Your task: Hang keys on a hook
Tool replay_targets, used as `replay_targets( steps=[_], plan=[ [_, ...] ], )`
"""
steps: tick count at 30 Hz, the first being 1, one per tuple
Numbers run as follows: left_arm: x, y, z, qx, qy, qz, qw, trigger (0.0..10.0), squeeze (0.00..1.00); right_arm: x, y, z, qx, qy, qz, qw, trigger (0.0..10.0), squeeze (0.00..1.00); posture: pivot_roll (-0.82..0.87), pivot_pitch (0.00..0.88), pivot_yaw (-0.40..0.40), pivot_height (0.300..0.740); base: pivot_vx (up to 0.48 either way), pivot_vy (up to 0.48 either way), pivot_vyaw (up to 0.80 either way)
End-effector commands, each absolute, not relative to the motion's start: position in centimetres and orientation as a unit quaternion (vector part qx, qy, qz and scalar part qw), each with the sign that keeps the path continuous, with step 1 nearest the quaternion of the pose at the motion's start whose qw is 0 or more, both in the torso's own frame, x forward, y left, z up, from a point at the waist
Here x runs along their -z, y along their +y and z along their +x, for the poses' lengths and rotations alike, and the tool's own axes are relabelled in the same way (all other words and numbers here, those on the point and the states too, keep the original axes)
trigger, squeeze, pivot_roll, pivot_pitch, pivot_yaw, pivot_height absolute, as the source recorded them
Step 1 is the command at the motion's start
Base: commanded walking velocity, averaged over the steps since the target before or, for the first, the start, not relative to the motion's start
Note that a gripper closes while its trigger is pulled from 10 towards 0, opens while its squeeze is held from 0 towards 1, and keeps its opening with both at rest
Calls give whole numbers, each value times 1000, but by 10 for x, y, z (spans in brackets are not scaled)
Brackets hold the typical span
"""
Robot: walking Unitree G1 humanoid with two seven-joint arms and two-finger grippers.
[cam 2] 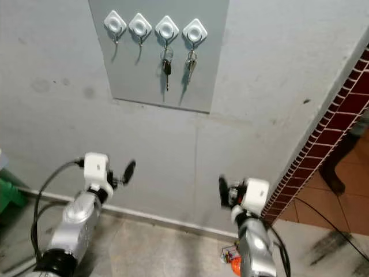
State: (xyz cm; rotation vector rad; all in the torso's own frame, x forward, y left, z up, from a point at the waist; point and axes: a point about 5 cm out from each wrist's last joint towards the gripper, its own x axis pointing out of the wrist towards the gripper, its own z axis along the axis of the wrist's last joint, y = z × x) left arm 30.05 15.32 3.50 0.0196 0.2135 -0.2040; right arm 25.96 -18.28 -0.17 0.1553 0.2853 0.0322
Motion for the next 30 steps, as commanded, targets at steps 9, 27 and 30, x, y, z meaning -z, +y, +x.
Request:
replay_targets(
  steps=[9, 27, 30],
  plan=[
    [29, 157, 260, 92, 272, 12, 958, 10000, 0, 53, -181, 219, -29, 299, 11, 954, 10000, 0, -122, 0, 41, 740, 0, 0, 0],
    [71, 178, 202, 46, 384, 8, 922, 10000, 0, 96, -194, 143, 19, 448, 2, 894, 10000, 0, -135, 0, 57, 740, 0, 0, 0],
    [73, 180, 198, 46, 390, 9, 920, 10000, 0, 97, -194, 140, 22, 451, 4, 892, 10000, 0, -134, 0, 55, 740, 0, 0, 0]
  ],
)
